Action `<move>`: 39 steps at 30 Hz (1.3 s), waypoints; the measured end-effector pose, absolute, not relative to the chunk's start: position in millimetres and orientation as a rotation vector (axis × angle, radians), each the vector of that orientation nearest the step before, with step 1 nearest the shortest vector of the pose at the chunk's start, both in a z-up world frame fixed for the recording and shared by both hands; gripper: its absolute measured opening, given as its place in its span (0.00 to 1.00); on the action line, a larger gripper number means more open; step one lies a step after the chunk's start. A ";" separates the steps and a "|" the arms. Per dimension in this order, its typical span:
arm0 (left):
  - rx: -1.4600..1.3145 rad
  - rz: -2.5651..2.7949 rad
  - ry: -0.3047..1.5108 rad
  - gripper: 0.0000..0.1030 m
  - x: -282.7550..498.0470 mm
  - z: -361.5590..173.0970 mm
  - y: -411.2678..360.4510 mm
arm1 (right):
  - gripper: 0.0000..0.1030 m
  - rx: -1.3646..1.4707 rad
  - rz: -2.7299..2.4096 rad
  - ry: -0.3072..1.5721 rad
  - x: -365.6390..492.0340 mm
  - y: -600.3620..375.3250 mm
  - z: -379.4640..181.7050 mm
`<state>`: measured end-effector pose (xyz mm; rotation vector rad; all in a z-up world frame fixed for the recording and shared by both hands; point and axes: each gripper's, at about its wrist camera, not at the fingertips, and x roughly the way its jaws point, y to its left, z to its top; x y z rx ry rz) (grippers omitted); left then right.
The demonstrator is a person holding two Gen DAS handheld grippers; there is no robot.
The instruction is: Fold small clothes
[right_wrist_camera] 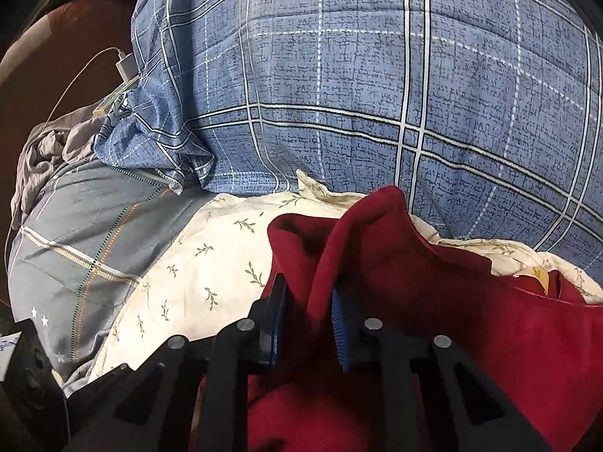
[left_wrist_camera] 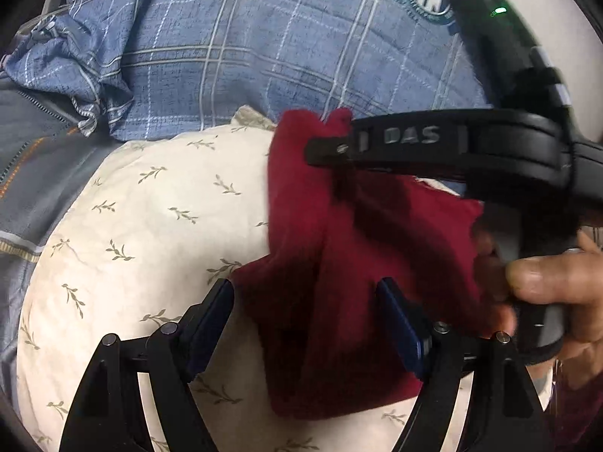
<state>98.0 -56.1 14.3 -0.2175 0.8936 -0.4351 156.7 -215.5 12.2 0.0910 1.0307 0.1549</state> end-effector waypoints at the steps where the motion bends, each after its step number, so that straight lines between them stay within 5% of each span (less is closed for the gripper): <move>1: -0.225 -0.427 0.897 0.75 99.6 13.4 -54.6 | 0.21 0.085 0.152 1.030 156.3 -215.5 13.3; 18: -0.281 -0.416 0.915 0.75 107.9 6.8 -55.7 | 0.21 0.113 0.150 1.041 154.8 -218.0 11.7; 20: -0.323 -0.434 0.914 0.72 110.5 4.3 -52.9 | 0.21 0.113 0.150 1.042 153.8 -218.1 12.3; 22: -0.360 -0.454 0.909 0.55 111.9 2.6 -50.3 | 0.21 0.118 0.150 1.044 153.5 -219.5 12.7; 26: -0.397 -0.470 0.865 0.35 111.0 4.6 -44.0 | 0.32 0.164 0.144 1.061 153.9 -225.1 11.0; 30: -0.425 -0.507 0.841 0.26 106.7 7.2 -40.9 | 0.73 0.257 0.152 1.073 152.6 -229.4 10.5; 39: -0.365 -0.542 0.807 0.25 97.5 13.9 -46.3 | 0.82 0.207 0.156 1.153 173.4 -207.3 -0.9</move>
